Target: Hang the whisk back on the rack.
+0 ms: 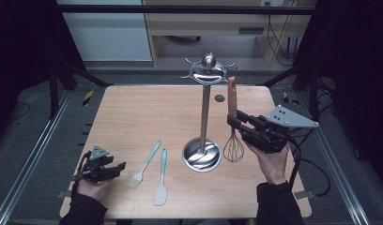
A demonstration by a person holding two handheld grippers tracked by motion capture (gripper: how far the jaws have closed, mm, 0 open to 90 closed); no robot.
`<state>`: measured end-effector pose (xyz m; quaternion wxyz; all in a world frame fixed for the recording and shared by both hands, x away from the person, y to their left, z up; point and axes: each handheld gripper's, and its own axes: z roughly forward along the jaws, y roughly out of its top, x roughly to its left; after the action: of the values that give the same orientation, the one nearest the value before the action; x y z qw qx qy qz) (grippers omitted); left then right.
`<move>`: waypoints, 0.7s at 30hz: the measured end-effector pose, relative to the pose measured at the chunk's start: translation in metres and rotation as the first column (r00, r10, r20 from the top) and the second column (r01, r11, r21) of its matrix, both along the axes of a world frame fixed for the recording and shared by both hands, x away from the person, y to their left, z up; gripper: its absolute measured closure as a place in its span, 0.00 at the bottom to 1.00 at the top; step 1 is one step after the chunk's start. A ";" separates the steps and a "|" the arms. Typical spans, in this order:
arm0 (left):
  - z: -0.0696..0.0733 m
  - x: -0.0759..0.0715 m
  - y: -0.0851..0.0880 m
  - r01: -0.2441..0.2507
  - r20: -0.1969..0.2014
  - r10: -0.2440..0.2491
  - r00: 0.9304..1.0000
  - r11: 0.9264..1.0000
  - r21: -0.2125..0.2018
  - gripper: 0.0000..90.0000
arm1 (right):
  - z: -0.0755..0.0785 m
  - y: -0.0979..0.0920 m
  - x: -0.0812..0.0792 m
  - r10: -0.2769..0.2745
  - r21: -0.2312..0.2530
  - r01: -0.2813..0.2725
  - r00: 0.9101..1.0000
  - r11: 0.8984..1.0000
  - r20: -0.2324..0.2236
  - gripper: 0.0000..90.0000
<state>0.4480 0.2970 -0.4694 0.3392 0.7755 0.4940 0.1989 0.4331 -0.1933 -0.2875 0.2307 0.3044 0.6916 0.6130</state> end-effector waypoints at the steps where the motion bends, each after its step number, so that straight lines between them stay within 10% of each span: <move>1: 0.000 0.000 0.000 0.000 0.000 0.000 1.000 1.000 0.000 0.44 | 0.000 0.000 0.001 0.002 0.000 -0.002 1.000 1.000 0.002 0.77; 21: 0.000 0.000 0.000 0.008 -0.005 -0.008 1.000 1.000 0.004 0.44 | -0.004 0.016 0.016 0.041 -0.005 -0.041 0.999 0.999 -0.009 0.77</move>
<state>0.4483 0.2968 -0.4696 0.3372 0.7785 0.4915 0.1966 0.4495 -0.1778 -0.2917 0.2159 0.2921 0.7005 0.6144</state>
